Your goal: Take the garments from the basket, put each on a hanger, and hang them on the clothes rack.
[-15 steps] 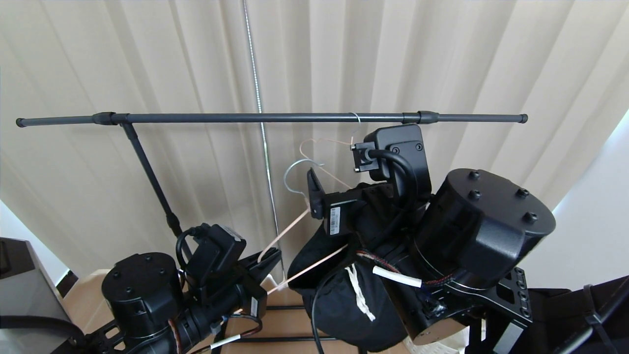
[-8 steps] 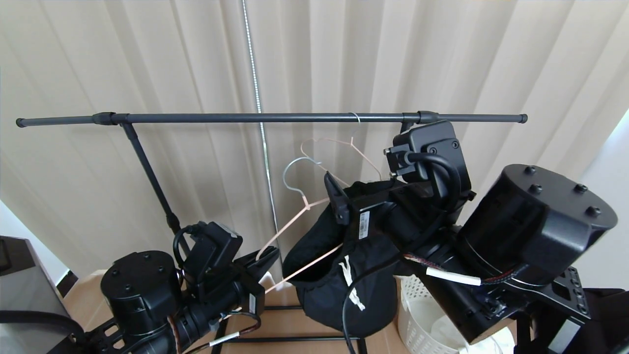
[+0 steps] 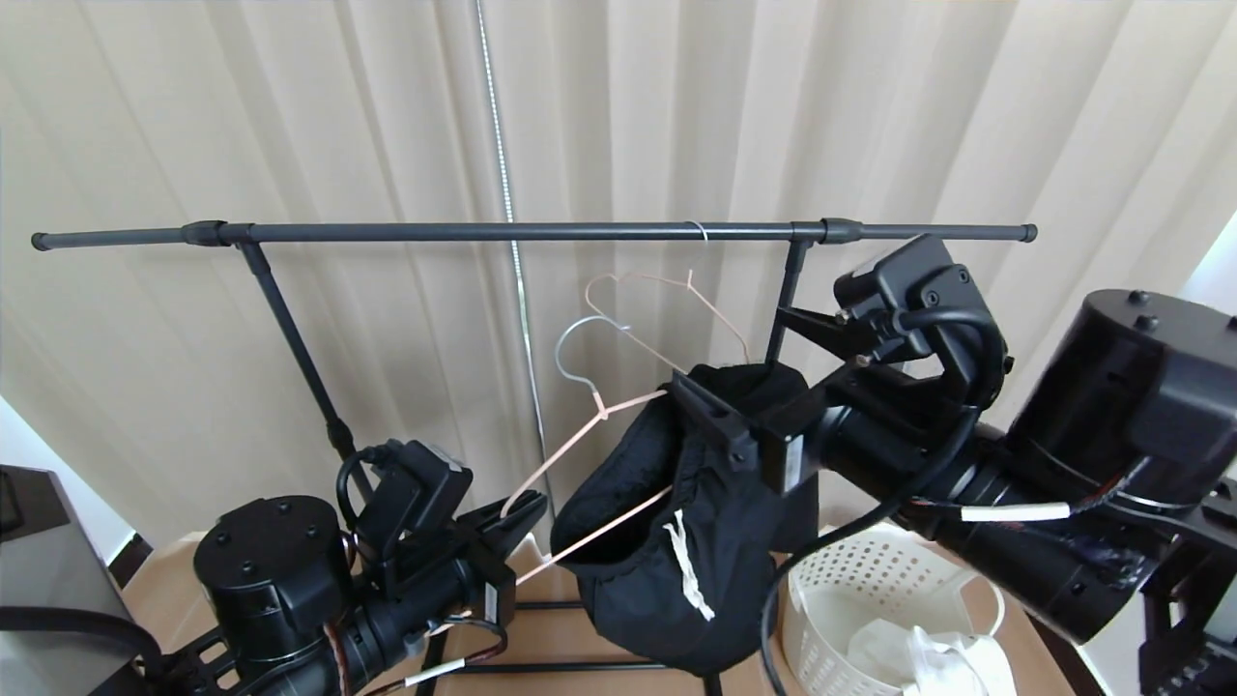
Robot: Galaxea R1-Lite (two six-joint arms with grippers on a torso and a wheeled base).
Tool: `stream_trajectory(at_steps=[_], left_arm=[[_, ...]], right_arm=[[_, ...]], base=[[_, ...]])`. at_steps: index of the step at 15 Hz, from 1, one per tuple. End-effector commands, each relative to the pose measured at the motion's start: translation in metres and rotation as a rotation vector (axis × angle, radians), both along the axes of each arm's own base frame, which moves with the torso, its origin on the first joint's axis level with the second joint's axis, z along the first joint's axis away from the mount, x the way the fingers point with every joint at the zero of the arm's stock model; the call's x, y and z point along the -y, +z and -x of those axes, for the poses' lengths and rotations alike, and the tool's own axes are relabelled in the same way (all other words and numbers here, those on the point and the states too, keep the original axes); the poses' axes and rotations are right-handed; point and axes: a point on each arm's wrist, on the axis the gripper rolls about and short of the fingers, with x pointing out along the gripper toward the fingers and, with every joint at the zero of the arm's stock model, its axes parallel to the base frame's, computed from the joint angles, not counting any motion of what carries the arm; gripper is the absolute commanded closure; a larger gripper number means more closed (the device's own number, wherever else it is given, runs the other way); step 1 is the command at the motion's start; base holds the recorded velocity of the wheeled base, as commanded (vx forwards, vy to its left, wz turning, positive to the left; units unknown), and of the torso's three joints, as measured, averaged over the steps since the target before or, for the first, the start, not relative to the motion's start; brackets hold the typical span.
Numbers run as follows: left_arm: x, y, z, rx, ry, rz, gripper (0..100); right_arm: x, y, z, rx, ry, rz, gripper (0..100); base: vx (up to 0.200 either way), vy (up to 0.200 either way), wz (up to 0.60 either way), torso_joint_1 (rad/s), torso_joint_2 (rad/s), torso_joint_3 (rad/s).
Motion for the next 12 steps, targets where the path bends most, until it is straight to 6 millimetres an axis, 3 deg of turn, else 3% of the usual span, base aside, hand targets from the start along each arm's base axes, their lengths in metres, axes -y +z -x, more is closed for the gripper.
stream_trajectory(at_steps=[1, 5, 7, 12], left_arm=[[-0.005, -0.002, 0.000, -0.013, -0.011, -0.004, 100], [-0.010, -0.002, 0.000, -0.022, -0.039, -0.002, 100], [-0.011, -0.003, 0.002, -0.027, -0.058, -0.005, 100], [-0.014, 0.003, 0.008, -0.011, -0.088, 0.003, 100]], right_arm=[[0.045, 0.032, -0.003, -0.011, 0.046, 0.004, 0], [0.084, 0.068, -0.037, -0.166, 0.214, 0.096, 0], [0.089, 0.070, -0.049, -0.203, 0.252, 0.169, 0], [0.089, 0.064, -0.088, -0.336, 0.482, 0.571, 0]], base=[[0.000, 0.000, 0.00, 0.000, 0.00, 0.000], [0.000, 0.000, 0.00, 0.000, 0.00, 0.000], [0.000, 0.000, 0.00, 0.000, 0.00, 0.000], [0.000, 0.000, 0.00, 0.000, 0.00, 0.000]])
